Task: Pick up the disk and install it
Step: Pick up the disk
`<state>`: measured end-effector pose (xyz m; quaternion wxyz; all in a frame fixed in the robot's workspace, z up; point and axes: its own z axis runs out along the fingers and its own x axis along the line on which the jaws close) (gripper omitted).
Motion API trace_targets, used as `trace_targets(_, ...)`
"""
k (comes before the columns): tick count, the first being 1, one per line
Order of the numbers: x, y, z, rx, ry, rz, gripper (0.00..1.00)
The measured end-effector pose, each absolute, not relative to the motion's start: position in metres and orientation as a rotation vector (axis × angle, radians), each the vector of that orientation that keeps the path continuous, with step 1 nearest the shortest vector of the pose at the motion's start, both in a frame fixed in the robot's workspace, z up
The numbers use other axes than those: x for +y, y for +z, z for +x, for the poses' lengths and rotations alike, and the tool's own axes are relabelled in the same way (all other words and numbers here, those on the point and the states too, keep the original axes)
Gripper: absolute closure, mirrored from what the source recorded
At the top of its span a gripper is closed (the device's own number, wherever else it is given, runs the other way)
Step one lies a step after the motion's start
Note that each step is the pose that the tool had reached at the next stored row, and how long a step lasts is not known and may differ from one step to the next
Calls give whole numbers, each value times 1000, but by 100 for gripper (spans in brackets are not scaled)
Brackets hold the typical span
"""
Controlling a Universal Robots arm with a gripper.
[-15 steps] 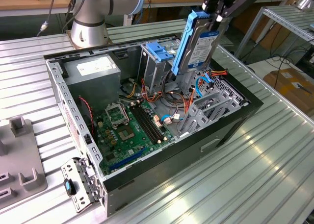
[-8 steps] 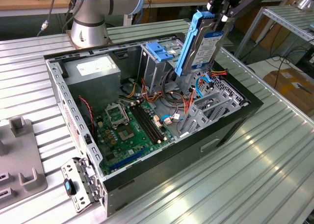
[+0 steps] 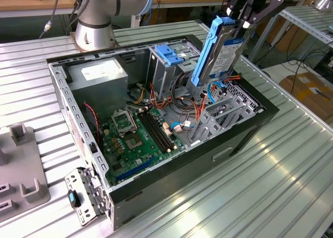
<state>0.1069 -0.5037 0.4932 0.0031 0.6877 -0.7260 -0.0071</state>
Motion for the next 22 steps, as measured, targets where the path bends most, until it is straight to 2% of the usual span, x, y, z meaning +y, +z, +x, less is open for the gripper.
trace_targets(16, -557, 492, 108, -2274, -16, 2154, 65)
trace_targets(22, -561, 482, 108, -2276, -12, 2156, 65)
